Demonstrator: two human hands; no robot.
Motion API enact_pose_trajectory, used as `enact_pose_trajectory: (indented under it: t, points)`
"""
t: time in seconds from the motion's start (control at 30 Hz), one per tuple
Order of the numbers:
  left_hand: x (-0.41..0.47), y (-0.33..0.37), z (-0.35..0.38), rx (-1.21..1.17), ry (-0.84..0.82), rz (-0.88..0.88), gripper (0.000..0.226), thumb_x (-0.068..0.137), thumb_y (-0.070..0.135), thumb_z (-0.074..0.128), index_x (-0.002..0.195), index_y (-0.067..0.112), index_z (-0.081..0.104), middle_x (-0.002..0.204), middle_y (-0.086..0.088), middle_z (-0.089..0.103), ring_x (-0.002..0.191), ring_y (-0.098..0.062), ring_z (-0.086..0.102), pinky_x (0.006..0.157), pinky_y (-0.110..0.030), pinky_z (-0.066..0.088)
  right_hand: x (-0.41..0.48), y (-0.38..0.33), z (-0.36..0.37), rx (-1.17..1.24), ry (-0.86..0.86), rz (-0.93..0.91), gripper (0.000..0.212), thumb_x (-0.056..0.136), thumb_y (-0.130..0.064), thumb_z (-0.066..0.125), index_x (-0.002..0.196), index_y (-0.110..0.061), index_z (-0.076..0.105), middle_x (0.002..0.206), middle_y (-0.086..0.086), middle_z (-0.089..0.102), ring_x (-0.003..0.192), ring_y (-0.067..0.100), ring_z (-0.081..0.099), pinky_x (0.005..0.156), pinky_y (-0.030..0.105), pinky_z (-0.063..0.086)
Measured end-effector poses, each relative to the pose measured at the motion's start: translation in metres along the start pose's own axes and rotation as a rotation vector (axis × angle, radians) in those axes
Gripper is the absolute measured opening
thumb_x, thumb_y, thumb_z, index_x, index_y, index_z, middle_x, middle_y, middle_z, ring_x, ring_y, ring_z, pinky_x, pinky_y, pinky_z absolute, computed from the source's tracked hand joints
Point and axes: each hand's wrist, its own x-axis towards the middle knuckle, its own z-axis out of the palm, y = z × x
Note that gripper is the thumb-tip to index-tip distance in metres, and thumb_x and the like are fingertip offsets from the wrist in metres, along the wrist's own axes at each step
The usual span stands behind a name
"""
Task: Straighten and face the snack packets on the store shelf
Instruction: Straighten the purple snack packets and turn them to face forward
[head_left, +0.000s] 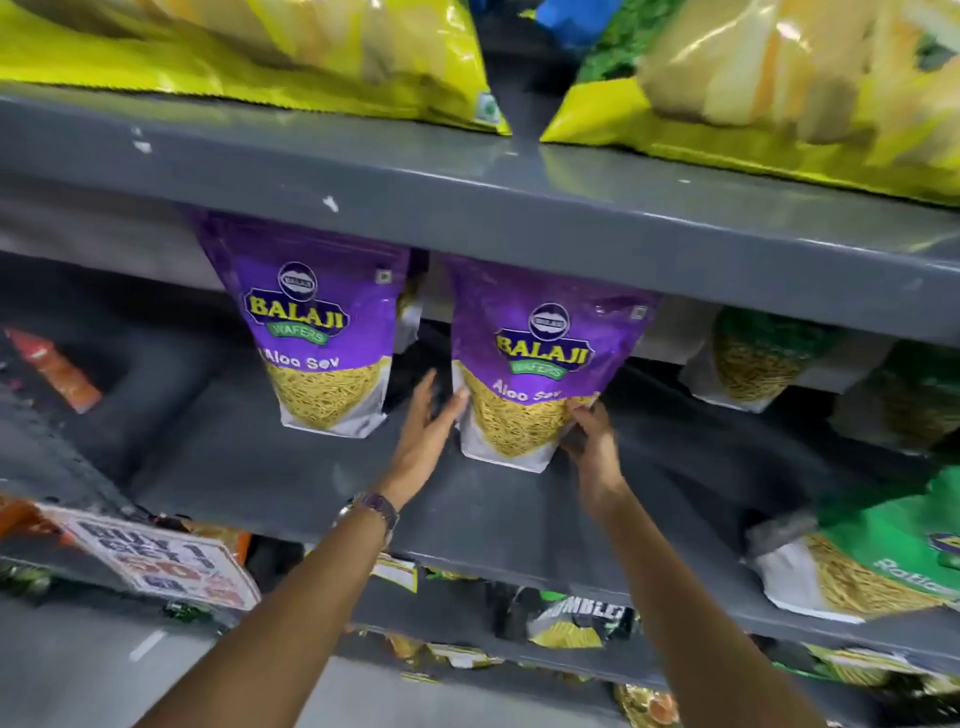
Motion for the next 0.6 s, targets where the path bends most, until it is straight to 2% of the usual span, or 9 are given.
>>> enact_pose_trajectory:
  t: [0.07,0.13,0.2,0.27,0.33,0.4,0.5,0.6]
  points:
    - [0.0,0.004,0.001,0.004,-0.112,-0.045,0.037,0.093,0.033,0.051,0.128,0.026,0.043,0.12,0.008,0.055,0.112,-0.009,0.053,0.095,-0.031,0.044,-0.001,0.004,0.002,-0.004,0.051,-0.029,0.016,0.08,-0.023,0.058,0.096,-0.024,0.059,0.092,-0.008,0.066,0.08,0.003,0.063,0.075,0.026,0.051]
    - [-0.002,0.005,0.001,0.002,-0.143,-0.044,0.033,0.092,0.033,0.051,0.124,0.024,0.047,0.11,0.009,0.059,0.1,-0.003,0.058,0.087,-0.026,0.048,-0.005,0.005,0.003,-0.007,0.098,-0.052,0.011,0.089,-0.015,0.055,0.091,-0.024,0.06,0.086,-0.011,0.067,0.074,-0.001,0.064,0.071,0.023,0.052]
    - [-0.005,0.004,0.0,-0.026,-0.144,-0.042,0.037,0.091,0.032,0.053,0.126,0.02,0.047,0.111,0.007,0.059,0.099,-0.001,0.058,0.086,-0.026,0.05,-0.011,0.004,0.002,-0.021,0.114,-0.079,0.014,0.09,-0.012,0.053,0.089,-0.023,0.06,0.077,-0.015,0.069,0.07,-0.004,0.065,0.067,0.019,0.054]
    - [-0.01,0.004,-0.002,-0.031,-0.149,-0.049,0.041,0.09,0.032,0.056,0.127,0.019,0.047,0.116,0.002,0.057,0.103,-0.007,0.059,0.089,-0.03,0.051,-0.019,0.005,-0.001,-0.041,0.11,-0.097,0.01,0.09,-0.012,0.054,0.092,-0.019,0.061,0.074,-0.016,0.07,0.07,-0.003,0.066,0.066,0.019,0.055]
    - [-0.017,0.002,-0.003,-0.031,-0.136,-0.053,0.035,0.086,0.033,0.061,0.118,0.022,0.052,0.117,-0.001,0.059,0.107,-0.015,0.06,0.095,-0.038,0.05,-0.028,0.006,-0.004,-0.037,0.105,-0.103,0.011,0.089,-0.014,0.055,0.099,-0.014,0.06,0.081,-0.011,0.071,0.074,0.001,0.067,0.07,0.022,0.058]
    - [-0.027,-0.001,-0.004,-0.029,-0.121,-0.047,0.032,0.081,0.035,0.067,0.108,0.025,0.054,0.11,0.002,0.062,0.104,-0.017,0.063,0.095,-0.041,0.051,-0.039,0.005,-0.006,-0.034,0.101,-0.103,0.013,0.088,-0.016,0.057,0.102,-0.014,0.059,0.081,-0.012,0.073,0.075,0.003,0.069,0.07,0.023,0.058]
    - [-0.045,-0.002,-0.004,-0.016,-0.114,-0.041,0.043,0.077,0.039,0.071,0.11,0.019,0.053,0.107,0.003,0.063,0.097,-0.013,0.065,0.089,-0.035,0.054,-0.054,0.006,-0.01,-0.024,0.1,-0.089,0.008,0.091,-0.013,0.053,0.095,-0.016,0.059,0.075,-0.015,0.074,0.073,0.002,0.069,0.065,0.021,0.057]
    - [-0.062,-0.001,-0.005,-0.041,-0.088,-0.04,0.032,0.081,0.028,0.069,0.106,0.018,0.052,0.1,0.006,0.063,0.086,-0.006,0.064,0.083,-0.029,0.054,-0.07,0.009,-0.013,0.016,0.093,-0.062,0.008,0.09,-0.013,0.054,0.092,-0.017,0.059,0.077,-0.013,0.074,0.076,0.006,0.068,0.081,0.033,0.055]
